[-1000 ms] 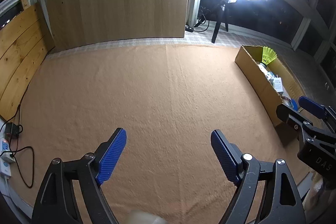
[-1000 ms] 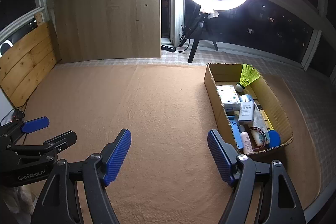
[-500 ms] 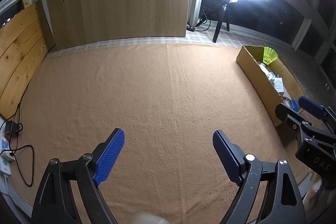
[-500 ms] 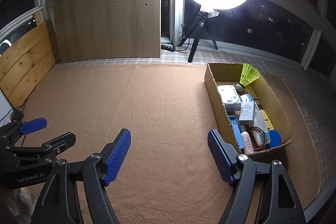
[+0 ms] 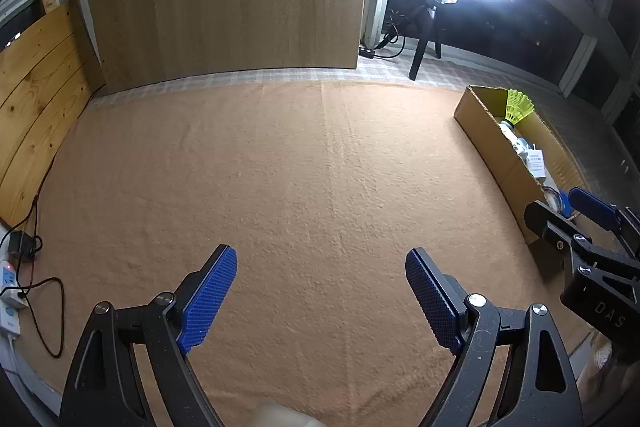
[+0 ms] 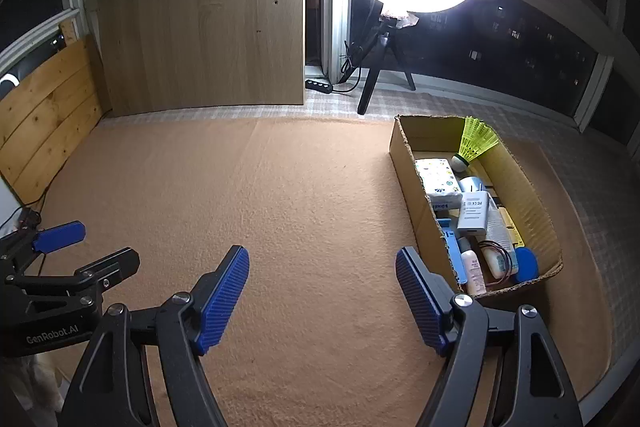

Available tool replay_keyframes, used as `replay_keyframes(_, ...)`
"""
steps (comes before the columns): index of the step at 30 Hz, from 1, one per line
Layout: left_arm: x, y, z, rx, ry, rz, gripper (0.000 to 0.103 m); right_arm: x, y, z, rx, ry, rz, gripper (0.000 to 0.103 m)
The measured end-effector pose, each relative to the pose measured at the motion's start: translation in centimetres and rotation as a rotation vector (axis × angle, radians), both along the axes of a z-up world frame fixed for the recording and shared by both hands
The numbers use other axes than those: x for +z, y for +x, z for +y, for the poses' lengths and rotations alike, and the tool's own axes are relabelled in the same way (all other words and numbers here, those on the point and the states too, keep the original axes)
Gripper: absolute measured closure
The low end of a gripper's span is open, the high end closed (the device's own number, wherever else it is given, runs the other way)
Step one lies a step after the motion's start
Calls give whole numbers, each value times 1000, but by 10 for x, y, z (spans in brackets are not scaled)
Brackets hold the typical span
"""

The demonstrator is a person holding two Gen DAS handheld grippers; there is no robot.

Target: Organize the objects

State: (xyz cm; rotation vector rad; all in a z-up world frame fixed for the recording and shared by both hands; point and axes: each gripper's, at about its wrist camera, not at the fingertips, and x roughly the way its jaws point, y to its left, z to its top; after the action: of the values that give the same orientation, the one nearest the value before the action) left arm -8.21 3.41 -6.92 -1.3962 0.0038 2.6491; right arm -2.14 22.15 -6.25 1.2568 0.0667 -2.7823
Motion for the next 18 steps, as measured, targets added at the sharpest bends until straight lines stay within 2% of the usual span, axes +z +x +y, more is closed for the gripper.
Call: replay_keyframes(18,0,-7,-7,10,-4,-2,14,-4,-5,-3,2,6,-13,30)
